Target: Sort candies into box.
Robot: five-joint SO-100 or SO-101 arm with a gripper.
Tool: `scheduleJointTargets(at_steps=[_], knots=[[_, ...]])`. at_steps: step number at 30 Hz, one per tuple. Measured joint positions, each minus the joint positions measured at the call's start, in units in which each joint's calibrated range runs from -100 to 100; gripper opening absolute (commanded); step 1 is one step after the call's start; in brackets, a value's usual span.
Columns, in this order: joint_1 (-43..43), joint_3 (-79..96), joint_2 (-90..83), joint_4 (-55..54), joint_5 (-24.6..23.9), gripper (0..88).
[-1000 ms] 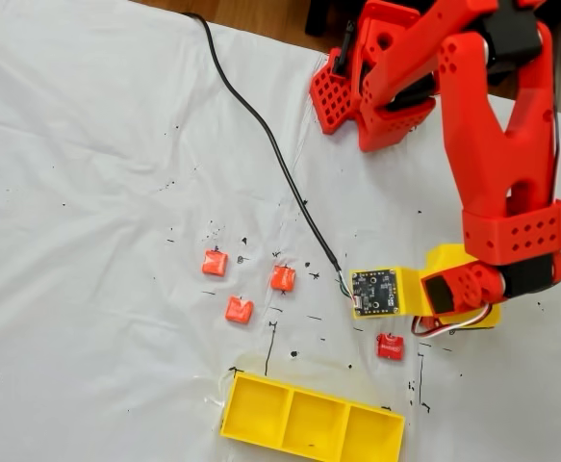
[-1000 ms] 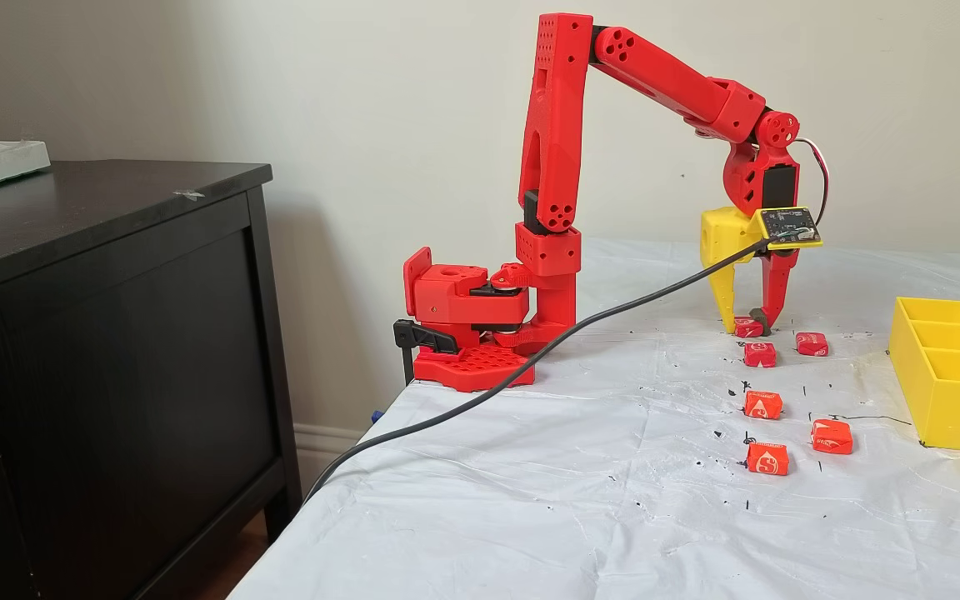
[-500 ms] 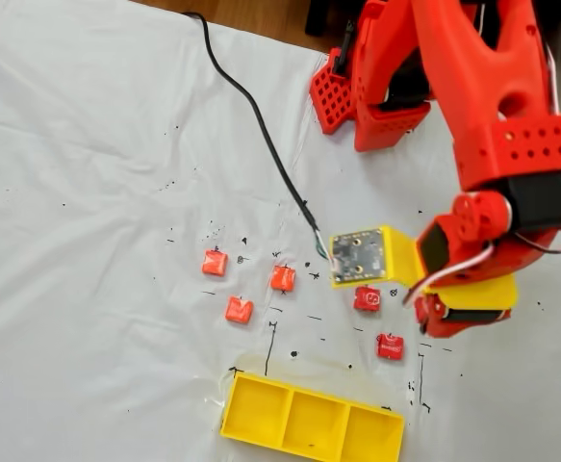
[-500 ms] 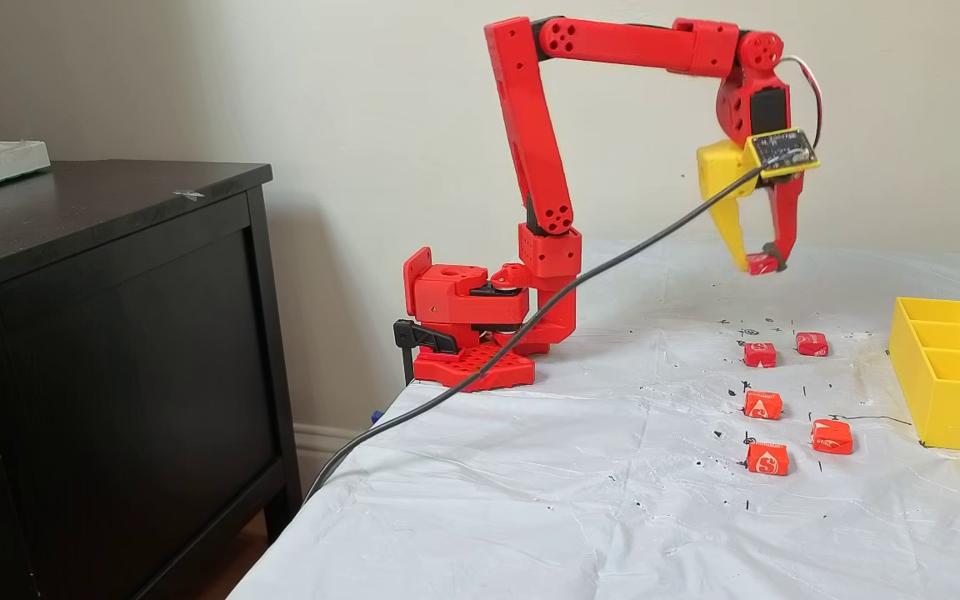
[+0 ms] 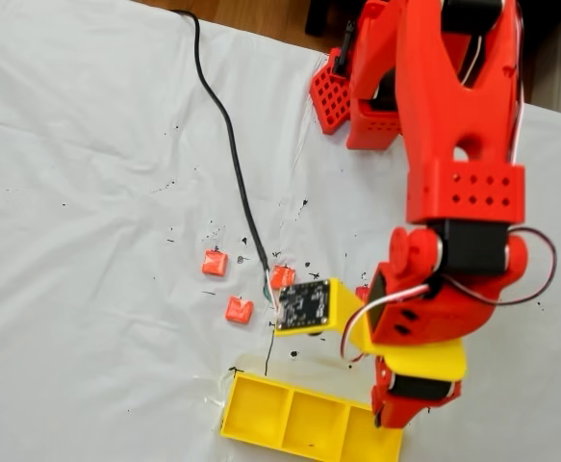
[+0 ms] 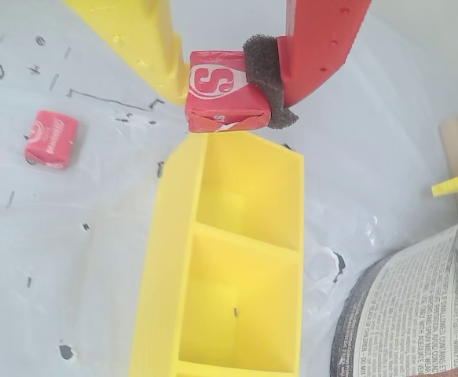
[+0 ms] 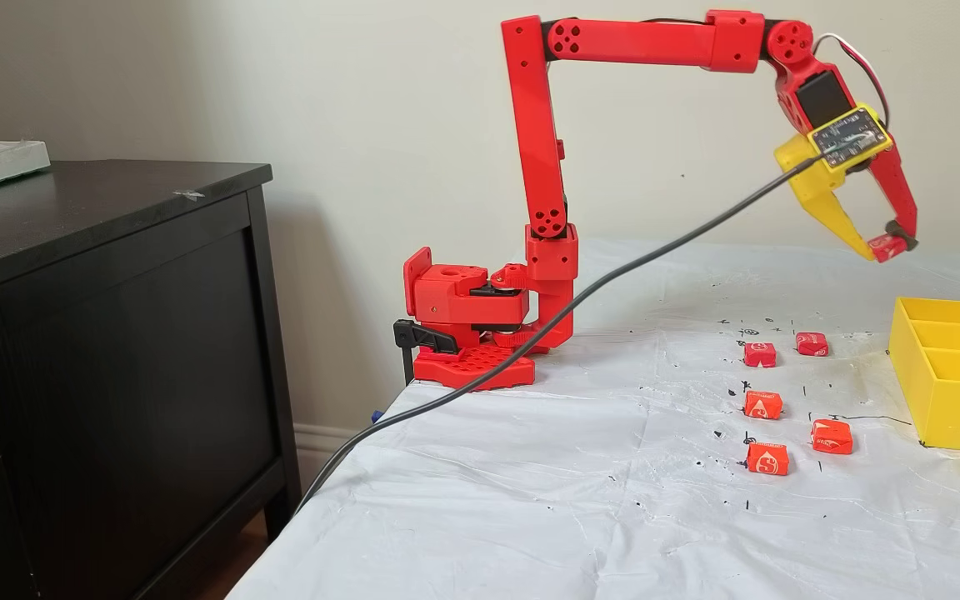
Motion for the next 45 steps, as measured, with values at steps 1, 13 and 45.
scheduleJointTargets(at_steps=[1,13,45], knots=[[0.0,-0.2,0.8,-1.0,0.0,0.2],[0.0,-0.4,5.7,-7.9,0.0,0.2],[0.0,-1.2,8.8,-11.0,-1.0,28.5]])
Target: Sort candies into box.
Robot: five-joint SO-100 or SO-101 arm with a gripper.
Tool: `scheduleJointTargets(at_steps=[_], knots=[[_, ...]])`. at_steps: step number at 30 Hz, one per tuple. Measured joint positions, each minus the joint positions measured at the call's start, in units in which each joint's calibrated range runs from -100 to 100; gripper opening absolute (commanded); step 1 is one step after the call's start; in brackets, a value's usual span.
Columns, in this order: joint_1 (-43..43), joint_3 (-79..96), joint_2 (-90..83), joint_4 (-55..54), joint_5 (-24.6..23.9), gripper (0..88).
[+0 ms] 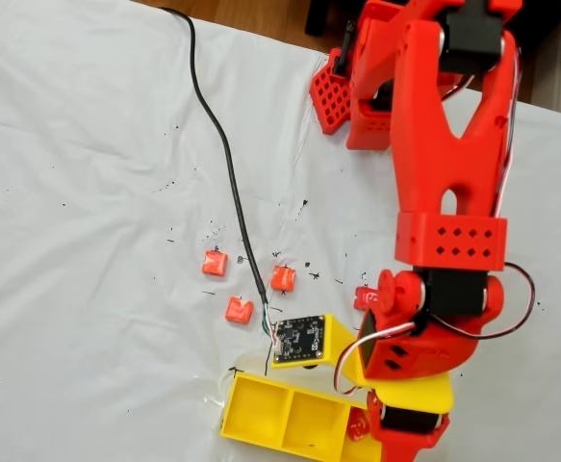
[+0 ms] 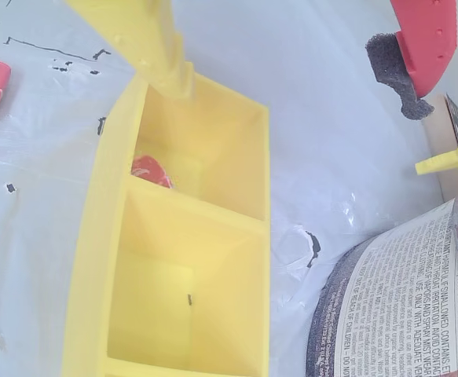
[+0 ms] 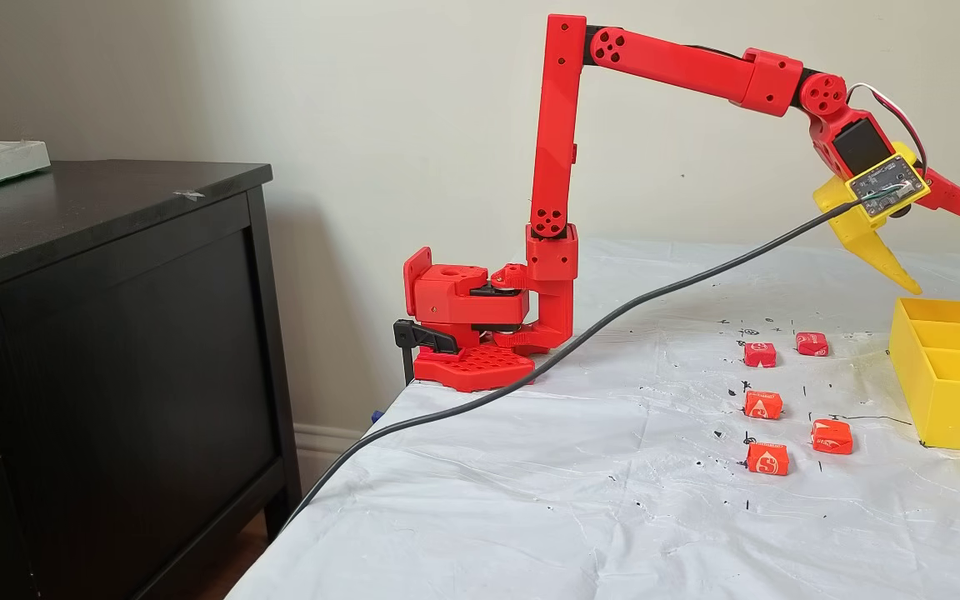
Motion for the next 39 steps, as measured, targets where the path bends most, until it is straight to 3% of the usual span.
scheduleJointTargets(at_steps=[5,9,28,32,39], knots=[[0.0,0.0,0.0,1.5,0.0,21.8],[0.0,0.0,-1.7,4.2,0.0,0.2],[-3.1,1.3,-7.0,21.1,-0.5,0.2],[-3.7,2.3,-5.0,20.7,-0.6,17.3],[-4.2,2.3,-1.1,20.9,-1.7,22.7]])
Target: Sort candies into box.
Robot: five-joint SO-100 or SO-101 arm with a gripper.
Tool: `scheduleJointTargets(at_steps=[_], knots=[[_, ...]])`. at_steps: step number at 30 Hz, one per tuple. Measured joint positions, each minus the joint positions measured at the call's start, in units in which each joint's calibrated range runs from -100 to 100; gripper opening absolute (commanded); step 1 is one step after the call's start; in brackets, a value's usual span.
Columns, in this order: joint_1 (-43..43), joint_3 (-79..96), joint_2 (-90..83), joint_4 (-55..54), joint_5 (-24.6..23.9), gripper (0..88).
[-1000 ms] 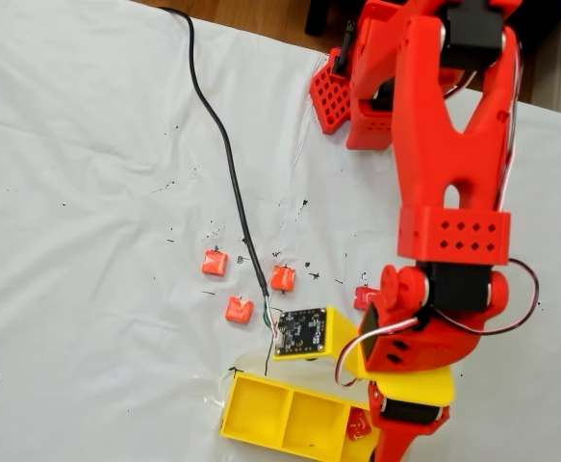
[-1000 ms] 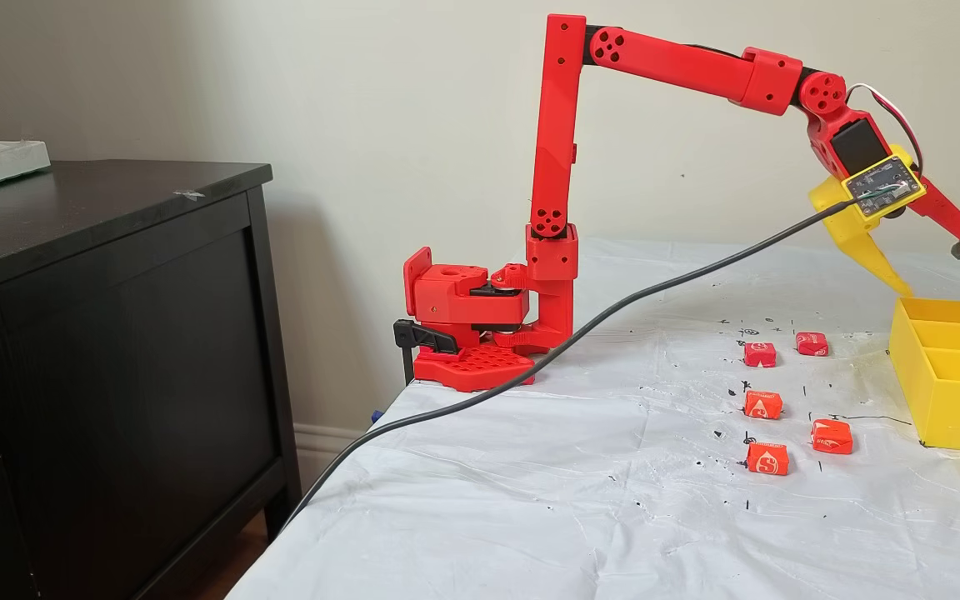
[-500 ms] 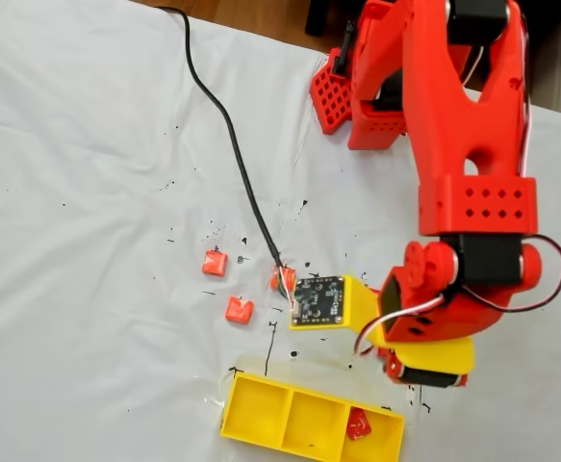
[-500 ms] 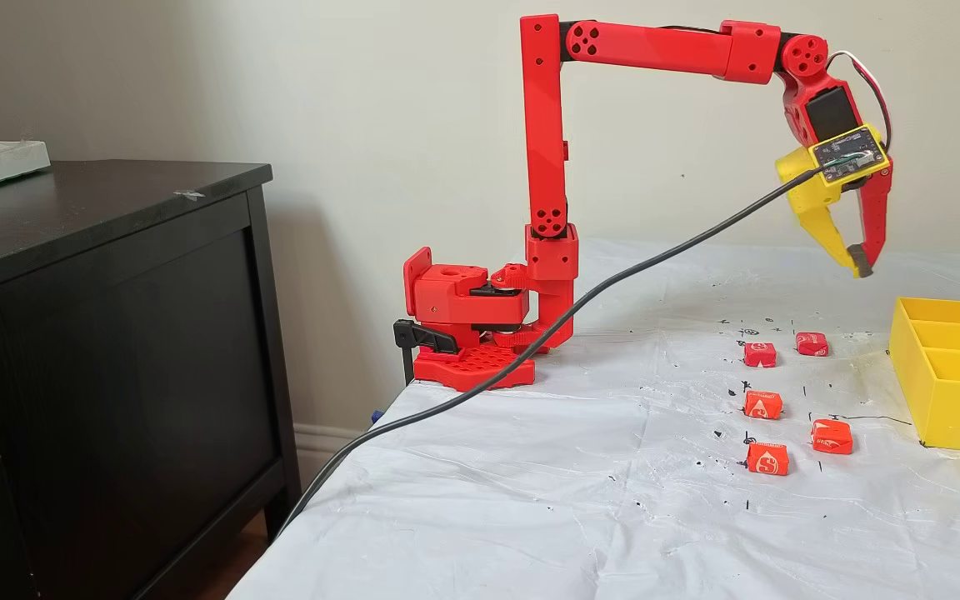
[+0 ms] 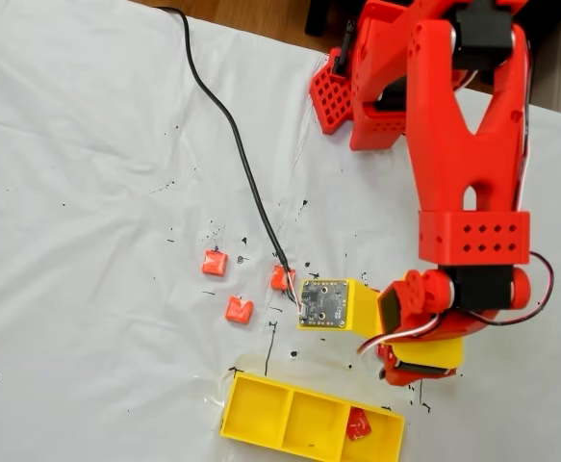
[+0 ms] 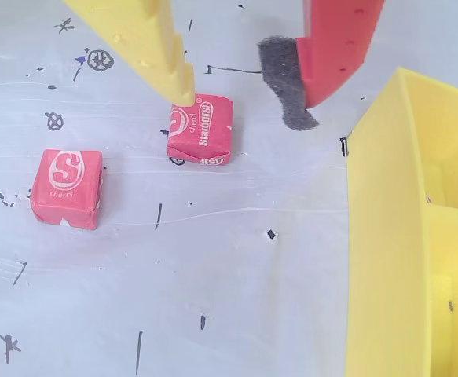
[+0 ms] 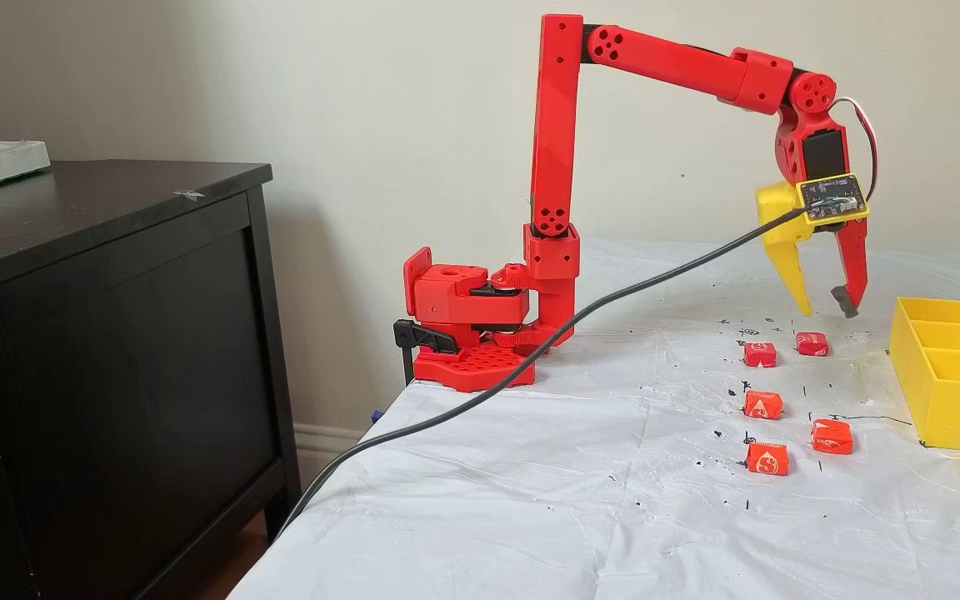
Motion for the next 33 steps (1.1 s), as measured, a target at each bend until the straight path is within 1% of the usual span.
scheduleJointTargets(at_steps=[2,5,10,20,26,33], knots=[[-0.5,0.0,0.0,0.7,0.2,26.3],[-1.0,0.4,0.0,1.0,0.5,28.2],[-1.1,0.5,1.8,1.0,0.7,28.3],[-1.6,1.1,3.6,1.0,3.6,27.3],[-2.0,1.4,5.0,0.6,3.8,29.2],[-2.4,1.2,9.1,-1.6,3.8,28.8]])
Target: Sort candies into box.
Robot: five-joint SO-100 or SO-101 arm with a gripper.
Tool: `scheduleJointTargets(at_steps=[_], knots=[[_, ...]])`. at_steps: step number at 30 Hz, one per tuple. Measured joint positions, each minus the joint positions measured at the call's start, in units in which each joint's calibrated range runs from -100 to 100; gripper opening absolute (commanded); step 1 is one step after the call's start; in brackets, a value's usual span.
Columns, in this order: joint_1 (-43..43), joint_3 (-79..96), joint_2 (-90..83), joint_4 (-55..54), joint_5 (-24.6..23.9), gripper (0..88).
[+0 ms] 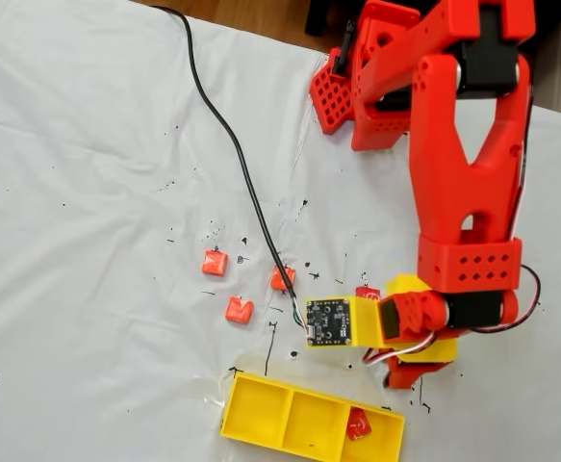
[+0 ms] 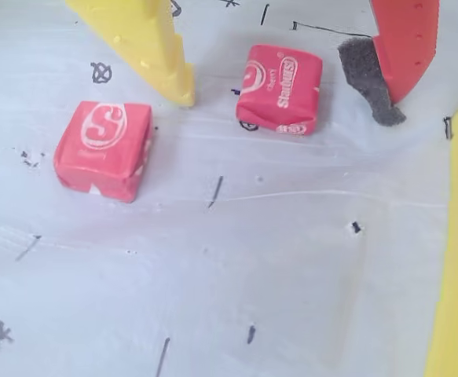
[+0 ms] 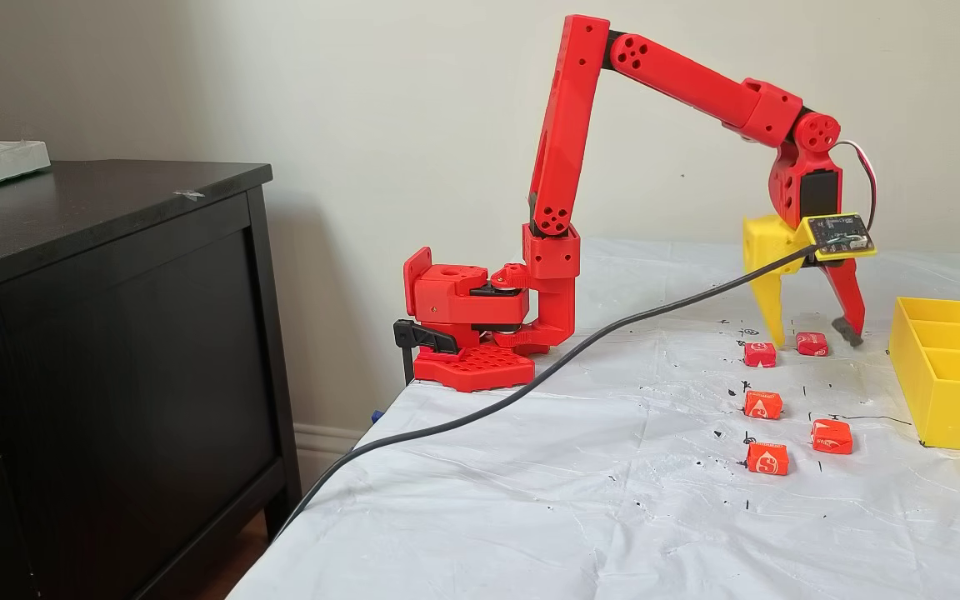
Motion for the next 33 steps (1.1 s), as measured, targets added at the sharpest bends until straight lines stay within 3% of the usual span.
scheduleJointTargets(at_steps=[5,9,10,22,33], knots=[[-0.1,0.0,1.0,-0.7,0.0,26.2],[-0.5,-0.1,1.1,-0.7,0.0,1.9],[-0.5,-0.1,1.1,-0.7,0.0,0.6],[-0.5,-0.1,-1.5,0.6,0.0,0.2],[5.8,-1.1,-19.5,7.0,1.0,0.2]])
